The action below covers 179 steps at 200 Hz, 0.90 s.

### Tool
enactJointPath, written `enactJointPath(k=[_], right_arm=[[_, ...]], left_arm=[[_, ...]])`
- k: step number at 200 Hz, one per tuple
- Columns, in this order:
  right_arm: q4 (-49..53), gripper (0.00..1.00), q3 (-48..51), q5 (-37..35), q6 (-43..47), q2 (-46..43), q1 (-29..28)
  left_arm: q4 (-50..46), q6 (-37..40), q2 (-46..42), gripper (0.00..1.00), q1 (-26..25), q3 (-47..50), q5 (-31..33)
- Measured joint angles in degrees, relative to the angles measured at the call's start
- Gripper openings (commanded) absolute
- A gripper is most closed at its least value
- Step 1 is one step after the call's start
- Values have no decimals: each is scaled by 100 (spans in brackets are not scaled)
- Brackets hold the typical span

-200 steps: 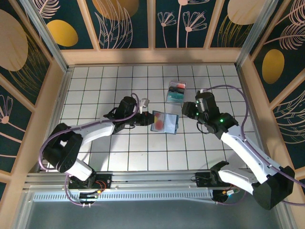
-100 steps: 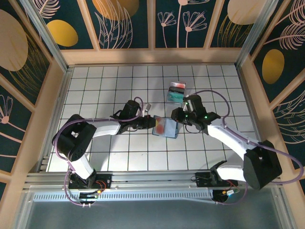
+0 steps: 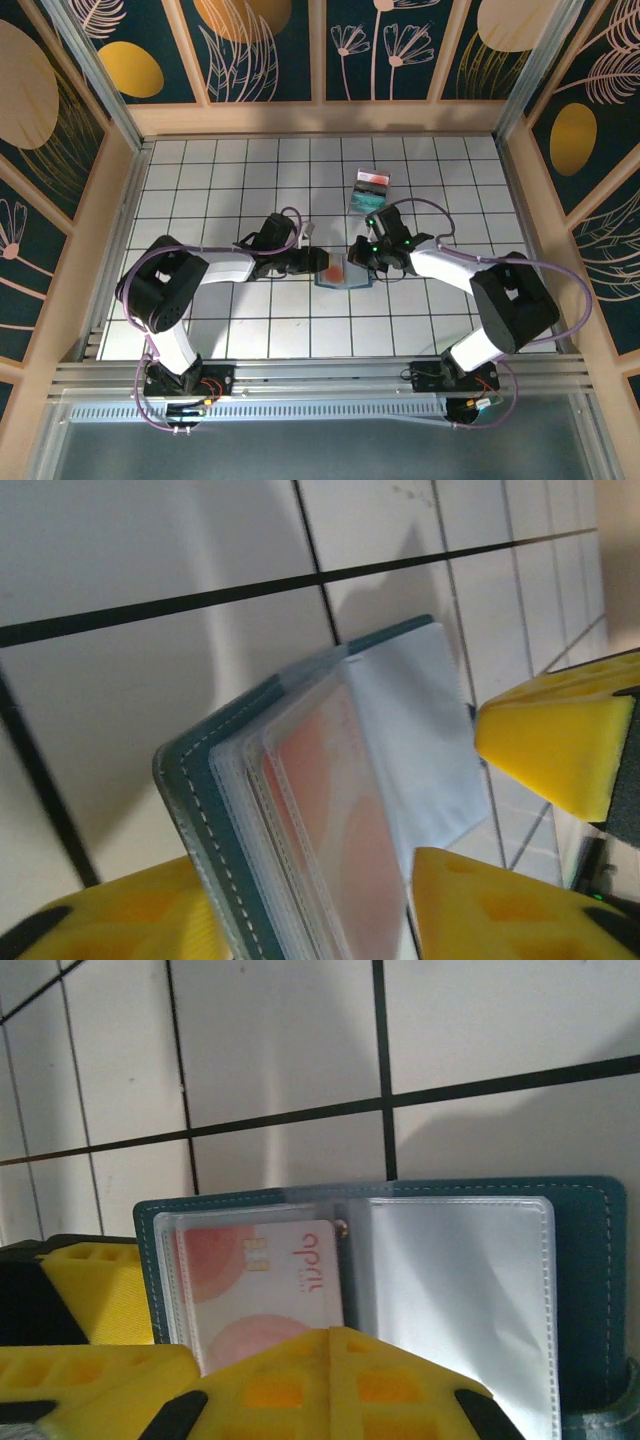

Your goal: Take the credit cards out of the card holder

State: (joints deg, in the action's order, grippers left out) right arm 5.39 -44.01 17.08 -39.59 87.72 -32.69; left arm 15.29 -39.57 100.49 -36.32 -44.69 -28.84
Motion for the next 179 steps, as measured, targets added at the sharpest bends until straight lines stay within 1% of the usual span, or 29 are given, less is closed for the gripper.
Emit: enactJointPath(k=[16,43,62,76,101,121,136,154,179], right_arm=[[-17,5,28,2,0,44,0],[-48,5,35,-2,4,50,-2],[-35,7,35,-28,22,39,-4],[63,10,35,-74,33,-55,-4],[236,10,26,-153,70,-321,-4],[260,10,24,-179,68,-435,-4],[258,11,24,-175,63,-442,-22],[251,13,24,-160,46,-442,-101],[114,13,24,-13,-2,-358,-216]], left_arm=[[-293,52,-208,58,0,0,295],[-863,166,-732,58,0,-83,1093],[-1091,205,-1064,56,0,-131,1587],[-1147,203,-1202,51,-4,-149,1757],[-1213,208,-1139,46,-188,-352,1906],[-1150,197,-931,40,-452,-527,1880],[-1064,175,-734,38,-599,-549,1818],[-1054,138,-535,35,-629,-527,1755],[-1056,79,-363,27,-627,-494,1755]])
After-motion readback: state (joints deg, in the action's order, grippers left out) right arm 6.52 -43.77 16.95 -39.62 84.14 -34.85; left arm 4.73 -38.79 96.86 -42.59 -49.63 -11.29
